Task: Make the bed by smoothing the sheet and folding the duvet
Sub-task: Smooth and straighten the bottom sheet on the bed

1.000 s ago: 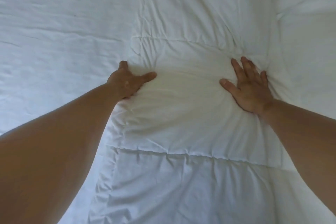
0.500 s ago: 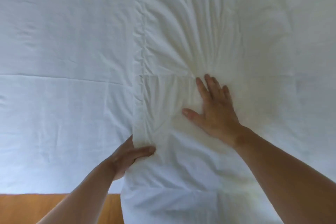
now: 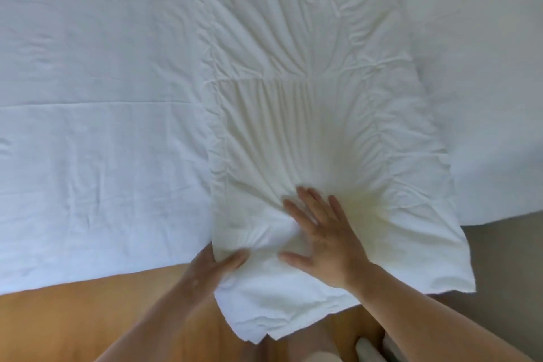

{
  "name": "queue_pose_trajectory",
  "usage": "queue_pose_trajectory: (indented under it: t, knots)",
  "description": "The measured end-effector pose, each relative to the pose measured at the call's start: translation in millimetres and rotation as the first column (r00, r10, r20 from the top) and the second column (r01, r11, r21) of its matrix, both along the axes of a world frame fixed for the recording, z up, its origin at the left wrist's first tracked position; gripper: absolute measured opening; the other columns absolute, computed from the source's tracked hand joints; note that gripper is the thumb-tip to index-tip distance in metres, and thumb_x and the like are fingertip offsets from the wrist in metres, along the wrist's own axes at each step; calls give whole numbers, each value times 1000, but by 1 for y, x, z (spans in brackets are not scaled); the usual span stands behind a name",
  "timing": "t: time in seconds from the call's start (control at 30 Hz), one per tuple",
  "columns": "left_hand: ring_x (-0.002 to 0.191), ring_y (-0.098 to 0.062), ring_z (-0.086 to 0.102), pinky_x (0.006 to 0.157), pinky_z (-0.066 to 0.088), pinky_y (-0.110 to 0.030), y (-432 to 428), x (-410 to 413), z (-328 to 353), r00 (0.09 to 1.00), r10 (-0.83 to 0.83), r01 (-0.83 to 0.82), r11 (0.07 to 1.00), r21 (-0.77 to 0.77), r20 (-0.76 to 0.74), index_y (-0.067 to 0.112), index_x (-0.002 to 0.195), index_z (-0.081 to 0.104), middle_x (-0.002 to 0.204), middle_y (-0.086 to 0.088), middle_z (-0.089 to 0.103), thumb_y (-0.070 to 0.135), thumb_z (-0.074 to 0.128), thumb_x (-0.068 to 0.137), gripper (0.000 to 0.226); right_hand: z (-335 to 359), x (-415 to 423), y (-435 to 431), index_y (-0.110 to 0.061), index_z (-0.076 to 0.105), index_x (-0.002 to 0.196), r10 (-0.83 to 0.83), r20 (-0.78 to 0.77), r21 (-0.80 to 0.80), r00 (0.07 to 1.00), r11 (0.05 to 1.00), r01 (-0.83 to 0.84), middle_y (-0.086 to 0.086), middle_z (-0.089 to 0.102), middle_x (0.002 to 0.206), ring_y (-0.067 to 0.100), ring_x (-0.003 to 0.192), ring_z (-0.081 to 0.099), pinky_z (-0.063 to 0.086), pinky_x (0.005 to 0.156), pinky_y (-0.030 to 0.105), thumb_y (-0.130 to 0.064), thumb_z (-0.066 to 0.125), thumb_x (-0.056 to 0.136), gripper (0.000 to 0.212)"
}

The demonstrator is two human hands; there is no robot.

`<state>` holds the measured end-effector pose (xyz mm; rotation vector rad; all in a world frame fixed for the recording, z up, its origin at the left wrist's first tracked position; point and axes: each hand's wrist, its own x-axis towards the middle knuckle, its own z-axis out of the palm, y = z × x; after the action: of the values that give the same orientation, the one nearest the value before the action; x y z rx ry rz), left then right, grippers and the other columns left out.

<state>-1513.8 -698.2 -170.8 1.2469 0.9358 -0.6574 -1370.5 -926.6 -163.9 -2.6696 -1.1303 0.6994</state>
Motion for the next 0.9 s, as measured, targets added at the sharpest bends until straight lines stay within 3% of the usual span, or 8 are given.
queue_pose_trajectory:
  t: [0.07, 0.17, 0.33, 0.5, 0.6, 0.67, 0.73, 0.9]
  knots:
    - [111, -10, 67, 96, 54, -40, -1, 0, -4, 998, -4, 0, 998, 56, 63, 37, 132, 52, 121, 12, 70, 60, 92, 51, 94, 5, 26, -7, -34, 21, 158, -89, 108, -27, 990, 995, 93, 1, 10, 168, 23, 155, 8, 14, 121, 59, -86, 31, 82, 93]
    - [105, -12, 68, 88, 57, -38, -17, -5, -10, 997, 22, -39, 977, 207, 80, 35, 129, 49, 115, 7, 70, 55, 96, 38, 104, 7, 70, -40, -36, 17, 157, -263, 211, -114, 941, 950, 291, 1, 8, 168, 23, 155, 4, 8, 122, 60, -87, 30, 80, 94]
    - [105, -18, 63, 93, 54, -43, -26, -6, -34, 998, -60, 66, 914, 401, -28, 35, 127, 46, 113, 12, 65, 56, 93, 43, 99, -21, 58, -128, -40, -16, 155, -489, 84, -296, 868, 820, 490, -11, -21, 166, 13, 153, -17, 8, 121, 62, -94, 15, 77, 100]
    - [103, -22, 62, 93, 53, -45, -29, -6, -9, 994, -28, 67, 916, 396, -103, 26, 124, 48, 111, 6, 65, 58, 90, 47, 94, -1, 62, -136, -35, -17, 156, -498, -83, -386, 863, 814, 433, -9, -23, 165, 18, 154, -14, 18, 120, 61, -92, 20, 78, 103]
    - [101, -32, 65, 87, 52, -44, -26, -25, 32, 988, -40, 93, 926, 366, -151, 19, 129, 46, 113, -11, 68, 48, 82, 75, 71, 47, 55, -131, -32, -4, 159, -434, -232, -375, 870, 865, 332, -5, -10, 168, 22, 155, 0, 23, 122, 50, -81, 36, 86, 97]
    - [97, -32, 64, 82, 47, -39, -21, -51, 59, 982, -32, 103, 915, 391, -184, 10, 135, 44, 110, -19, 67, 39, 73, 88, 62, 84, 37, -133, -34, 2, 159, -331, -277, -351, 902, 909, 226, -7, -3, 169, 20, 155, 8, 27, 121, 44, -78, 37, 88, 91]
    - [90, -27, 60, 74, 45, -34, -16, -85, 93, 978, 25, 61, 915, 399, -208, 5, 130, 49, 102, -18, 65, 33, 66, 94, 49, 120, 17, -137, -36, 6, 159, -263, -324, -338, 909, 929, 149, -10, 2, 168, 14, 154, 11, 25, 122, 39, -78, 36, 88, 88]
    - [104, -31, 60, 77, 45, -34, -6, -188, 165, 930, 250, -111, 890, 442, -270, 8, 124, 58, 125, -20, 61, 39, 59, 97, 42, 185, -16, -138, -32, 21, 158, -262, -404, -402, 877, 911, 87, -8, 23, 164, 12, 149, 26, 25, 119, 33, -74, 38, 90, 82]
